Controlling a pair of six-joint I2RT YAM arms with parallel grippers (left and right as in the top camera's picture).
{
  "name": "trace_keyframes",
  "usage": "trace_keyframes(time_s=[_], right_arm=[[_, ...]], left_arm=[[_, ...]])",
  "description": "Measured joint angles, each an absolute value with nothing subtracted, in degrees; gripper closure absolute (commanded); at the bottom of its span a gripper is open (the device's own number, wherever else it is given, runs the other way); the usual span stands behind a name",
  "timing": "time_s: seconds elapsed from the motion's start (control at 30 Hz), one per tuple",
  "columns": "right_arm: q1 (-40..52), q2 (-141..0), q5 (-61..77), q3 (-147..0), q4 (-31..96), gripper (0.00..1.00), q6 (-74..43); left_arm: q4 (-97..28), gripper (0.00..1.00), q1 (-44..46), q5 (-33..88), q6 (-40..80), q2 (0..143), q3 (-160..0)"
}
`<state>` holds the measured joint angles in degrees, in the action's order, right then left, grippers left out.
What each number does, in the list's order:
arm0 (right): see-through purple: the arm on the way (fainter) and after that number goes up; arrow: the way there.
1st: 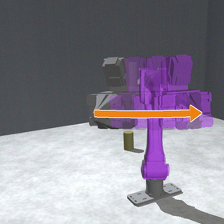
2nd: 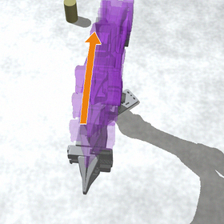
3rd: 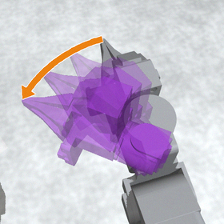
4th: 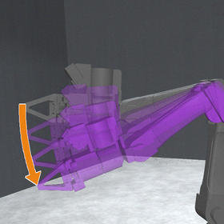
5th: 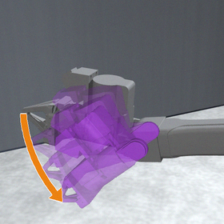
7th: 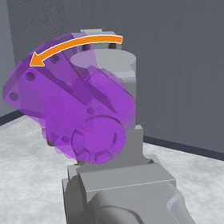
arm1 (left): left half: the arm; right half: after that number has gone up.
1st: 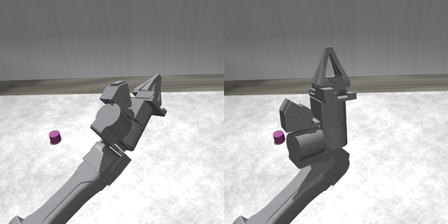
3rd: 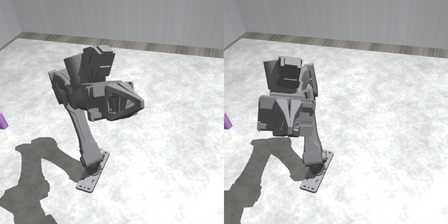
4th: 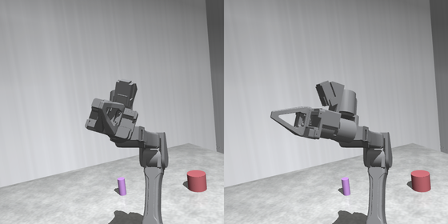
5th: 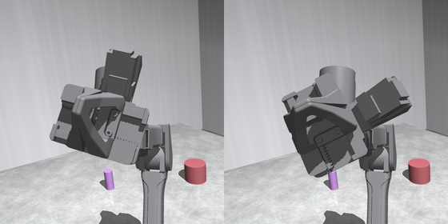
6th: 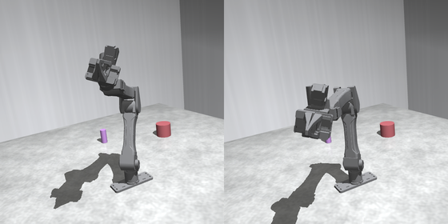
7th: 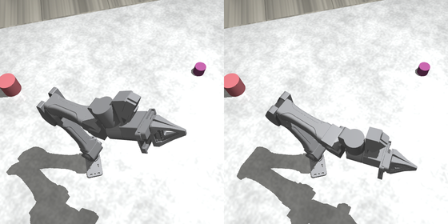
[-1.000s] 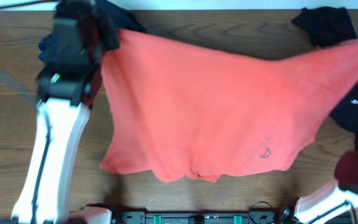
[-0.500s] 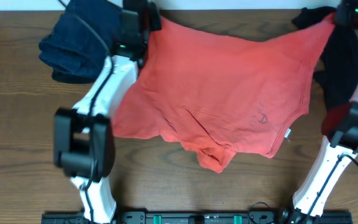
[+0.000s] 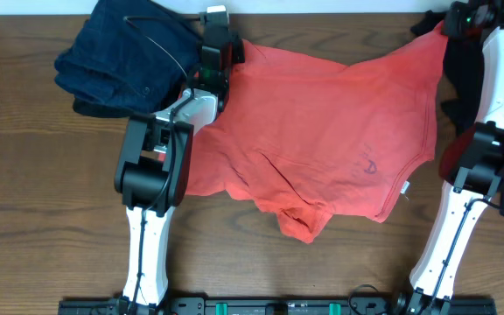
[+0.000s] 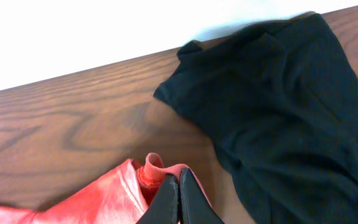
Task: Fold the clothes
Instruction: 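Lower the stretched t-shirt flat onto the table with both grippers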
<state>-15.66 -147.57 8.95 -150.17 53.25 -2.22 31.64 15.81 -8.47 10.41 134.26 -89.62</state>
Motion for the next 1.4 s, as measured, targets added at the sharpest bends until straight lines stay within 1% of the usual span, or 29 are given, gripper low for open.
trace_keyframes(time_s=[0.17,0.2,0.23,0.27,0.33,0.4,0.43,0.47,0.6,0.73,0.87,0.9,0.97,1.07,1.13,1.27,1.4], right_arm=[[-15.7,-149.6,8.6,-150.1,49.8,0.99,-2.4],[-15.7,-149.6,8.3,-150.1,49.3,0.99,-2.4],[-15.7,-149.6,8.1,-150.1,48.7,0.99,-2.4],[-15.7,-149.6,7.7,-150.1,47.6,0.96,-2.4],[-15.7,-149.6,7.2,-150.2,46.7,0.52,-2.9],[-15.7,-149.6,6.9,-150.2,46.8,0.15,-2.8],[-15.8,-149.6,6.8,-150.2,46.8,0.04,-2.8],[-15.8,-149.6,6.7,-150.2,46.9,0.01,-2.8],[-16.2,-149.6,6.4,-150.2,49.6,0.01,-2.8],[-16.4,-148.6,6.2,-150.1,55.0,0.01,-3.0],[-16.3,-144.6,7.3,-150.1,65.7,0.01,-3.7],[-16.2,-142.6,8.5,-150.1,69.6,0.01,-3.9],[-15.9,-139.0,10.8,-150.0,75.2,0.01,-4.1],[-14.8,-132.7,15.3,-150.1,83.8,0.05,-3.9],[-13.4,-129.5,17.2,-150.3,88.2,0.07,-3.4],[-8.4,-125.9,18.3,-150.7,95.9,0.07,-2.7],[-1.5,-125.3,18.2,-149.6,97.0,0.07,-2.8]], left_arm=[[35.0,0.93,15.2,-9.2,8.9,135.5,-89.6],[35.6,0.87,15.0,-9.3,8.7,135.5,-89.6],[36.0,0.68,14.8,-9.3,8.4,135.5,-89.7],[36.1,0.42,14.5,-9.4,8.0,135.5,-89.9],[36.1,0.02,14.1,-9.4,7.9,135.5,-90.5],[36.0,0.02,13.7,-9.4,7.5,135.5,-91.7],[35.8,0.02,13.6,-9.4,7.1,135.5,-92.5],[35.8,0.02,13.6,-9.4,6.9,135.5,-93.2],[31.3,0.02,13.6,-9.5,4.4,135.5,-97.0],[20.6,0.02,13.7,-10.1,3.2,133.2,-98.5],[2.8,0.02,13.7,-10.7,2.7,126.3,-98.8],[-3.5,0.02,13.8,-10.7,2.6,123.2,-98.9],[-11.8,0.02,13.9,-10.9,2.6,118.2,-99.0],[-24.6,0.02,14.6,-10.9,2.8,108.7,-99.4],[-30.9,0.02,15.0,-10.9,3.5,104.0,-99.7],[-43.9,0.02,15.4,-10.9,6.6,95.7,-100.3],[-55.3,0.02,14.6,-10.9,10.2,91.0,-100.4]])
